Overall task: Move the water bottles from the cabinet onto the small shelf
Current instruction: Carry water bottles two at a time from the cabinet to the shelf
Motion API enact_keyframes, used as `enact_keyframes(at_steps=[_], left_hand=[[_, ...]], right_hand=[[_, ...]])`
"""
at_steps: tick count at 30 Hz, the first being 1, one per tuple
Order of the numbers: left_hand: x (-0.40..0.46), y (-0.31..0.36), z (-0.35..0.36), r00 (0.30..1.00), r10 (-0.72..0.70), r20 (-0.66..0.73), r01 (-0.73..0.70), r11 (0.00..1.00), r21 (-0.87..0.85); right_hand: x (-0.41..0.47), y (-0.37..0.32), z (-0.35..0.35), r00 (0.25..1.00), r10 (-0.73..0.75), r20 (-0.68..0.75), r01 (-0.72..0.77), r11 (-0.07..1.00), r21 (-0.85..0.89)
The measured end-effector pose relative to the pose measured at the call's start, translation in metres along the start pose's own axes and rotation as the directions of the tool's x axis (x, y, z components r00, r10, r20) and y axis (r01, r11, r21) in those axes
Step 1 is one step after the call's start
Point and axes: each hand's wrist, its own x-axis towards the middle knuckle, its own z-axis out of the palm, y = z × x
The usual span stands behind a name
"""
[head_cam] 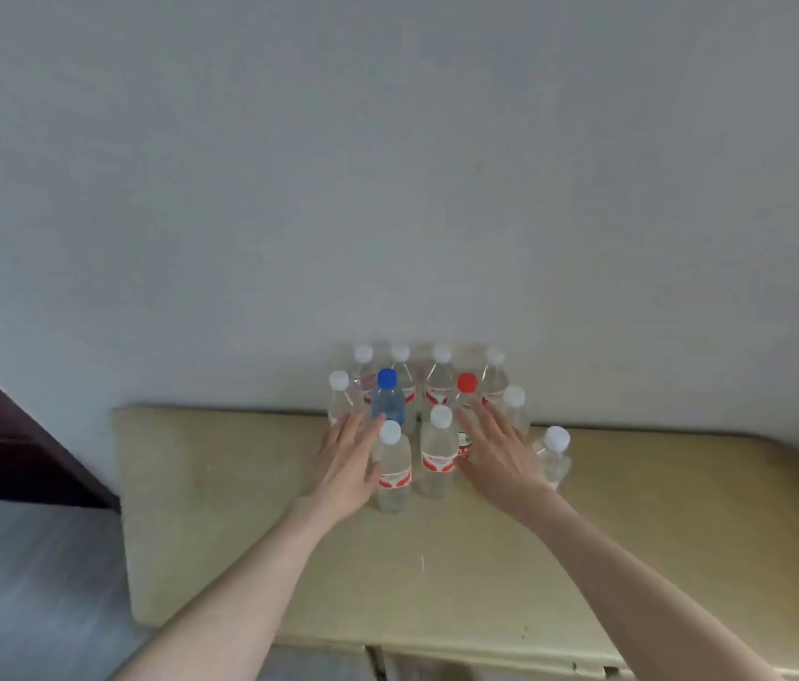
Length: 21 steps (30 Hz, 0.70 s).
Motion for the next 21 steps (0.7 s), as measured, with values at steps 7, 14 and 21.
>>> enact_keyframes(at_steps=[7,14,21], left_hand=[[0.039,-0.007,0.042,0.99,-0.029,0.135,0.05,0.987,-0.151],[0.054,-0.025,0.058,0.993,-0.035,0.112,0.078,0.911,-0.405],[0.065,-0.035,0.064,0.992,-0.102,0.08,0.13,0.779,-0.614]], right_hand=[[0.046,0.008,0.029,0.993,0.012,0.116,-0.02,0.998,0.067],[0.076,0.01,0.053,0.98,0.141,0.14,-0.166,0.969,0.185],[0.08,0.001,0.07,0.914,0.405,0.026,-0.358,0.772,0.525]])
